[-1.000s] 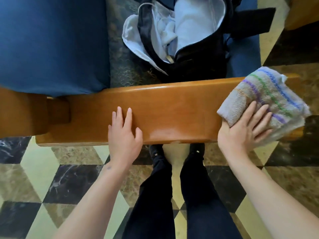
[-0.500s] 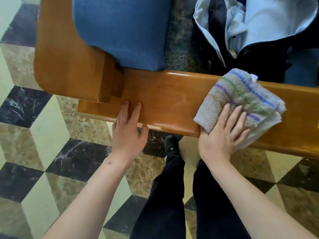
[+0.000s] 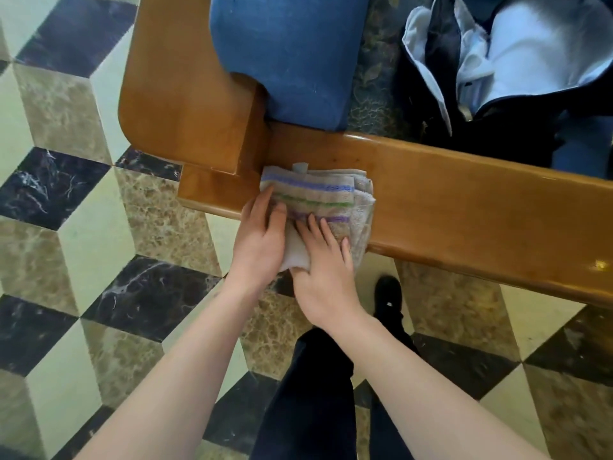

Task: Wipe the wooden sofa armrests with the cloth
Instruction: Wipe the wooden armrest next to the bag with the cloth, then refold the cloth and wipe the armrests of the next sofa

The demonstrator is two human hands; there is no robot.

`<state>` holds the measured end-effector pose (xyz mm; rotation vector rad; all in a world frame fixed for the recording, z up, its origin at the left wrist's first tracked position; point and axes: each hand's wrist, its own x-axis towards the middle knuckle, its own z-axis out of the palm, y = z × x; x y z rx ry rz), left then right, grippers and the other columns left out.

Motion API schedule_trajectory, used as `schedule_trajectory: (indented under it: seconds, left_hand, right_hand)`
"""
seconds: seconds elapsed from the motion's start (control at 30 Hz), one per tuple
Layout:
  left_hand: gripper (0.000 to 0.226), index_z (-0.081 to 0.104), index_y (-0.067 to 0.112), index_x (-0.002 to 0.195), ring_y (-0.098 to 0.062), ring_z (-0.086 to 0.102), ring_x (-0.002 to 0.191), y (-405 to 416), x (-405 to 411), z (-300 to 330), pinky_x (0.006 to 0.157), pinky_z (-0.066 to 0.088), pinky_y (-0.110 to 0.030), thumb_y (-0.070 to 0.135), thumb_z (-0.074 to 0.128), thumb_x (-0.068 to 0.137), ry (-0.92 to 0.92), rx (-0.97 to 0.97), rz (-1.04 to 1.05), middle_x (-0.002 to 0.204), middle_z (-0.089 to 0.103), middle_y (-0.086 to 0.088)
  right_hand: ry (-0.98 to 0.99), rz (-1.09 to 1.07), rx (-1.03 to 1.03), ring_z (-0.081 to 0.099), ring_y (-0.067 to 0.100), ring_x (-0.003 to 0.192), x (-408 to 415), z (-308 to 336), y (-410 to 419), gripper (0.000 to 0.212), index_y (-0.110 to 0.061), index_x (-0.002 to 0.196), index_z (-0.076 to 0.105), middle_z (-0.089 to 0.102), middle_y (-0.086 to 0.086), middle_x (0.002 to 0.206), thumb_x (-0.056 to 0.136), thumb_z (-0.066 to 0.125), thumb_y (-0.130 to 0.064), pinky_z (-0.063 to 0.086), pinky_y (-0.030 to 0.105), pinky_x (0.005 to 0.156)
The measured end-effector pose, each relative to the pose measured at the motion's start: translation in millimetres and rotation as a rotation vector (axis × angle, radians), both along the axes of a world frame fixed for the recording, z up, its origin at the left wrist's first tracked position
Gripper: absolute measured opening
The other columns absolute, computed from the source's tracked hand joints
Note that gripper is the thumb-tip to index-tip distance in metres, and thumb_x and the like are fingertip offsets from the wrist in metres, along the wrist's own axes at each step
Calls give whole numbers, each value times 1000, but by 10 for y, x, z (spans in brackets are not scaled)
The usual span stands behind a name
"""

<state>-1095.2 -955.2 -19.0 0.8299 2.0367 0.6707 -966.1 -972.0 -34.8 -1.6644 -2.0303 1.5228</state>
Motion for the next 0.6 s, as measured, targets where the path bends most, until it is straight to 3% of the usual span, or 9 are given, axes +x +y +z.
schedule_trajectory:
  seconds: [0.07,0.13,0.2,0.33,0.43,0.5,0.6]
  left_hand:
    - [44,46,27,152,-7,45,137,-37,20,70,116,35,-30,36,40,109,-96,44,83,151,48,7]
    - [46,42,35,152,-9,44,141,-97,67,155,121,33,-43,42,36,106,-200,68,114,154,46,12]
    - [50,39,39,153,-13,43,144,-181,134,217,122,33,-47,38,35,104,-229,33,93,156,42,17]
    - [51,36,32,154,-25,47,141,-234,217,366,119,36,-45,36,43,104,-206,-110,152,155,43,9]
    - [38,50,24,136,-29,59,125,-292,272,494,103,52,-49,44,51,103,-498,-170,411,146,55,-6]
    - [44,58,17,127,-35,68,115,-402,369,617,96,56,-51,52,56,99,-739,-193,532,133,66,-15]
    - [72,54,8,141,-42,63,125,-575,544,901,107,48,-58,64,53,96,-1199,-103,589,138,64,-22]
  right_hand:
    - [266,-224,-272,25,6,155,86,191,166,53,-37,150,49,41,-12,164,98,40,-32,9,42,130]
    - [494,-486,-471,49,7,140,200,402,334,33,-37,129,65,62,-14,143,101,48,-34,33,35,120]
    - [532,-709,-596,60,16,130,367,550,475,20,-34,115,68,71,-6,128,103,54,-41,42,35,111]
    - [816,-865,-748,72,22,116,622,882,609,30,-18,126,68,77,6,124,104,55,-33,49,46,111]
    - [946,-844,-796,71,29,119,742,1183,623,35,-13,132,66,74,11,128,105,51,-31,47,52,111]
    - [998,-823,-837,69,32,123,799,1359,569,40,-14,138,62,72,13,133,105,51,-32,44,54,114]
    - [1056,-777,-895,66,33,126,861,1640,458,45,-14,143,60,68,14,138,105,50,-35,43,54,115]
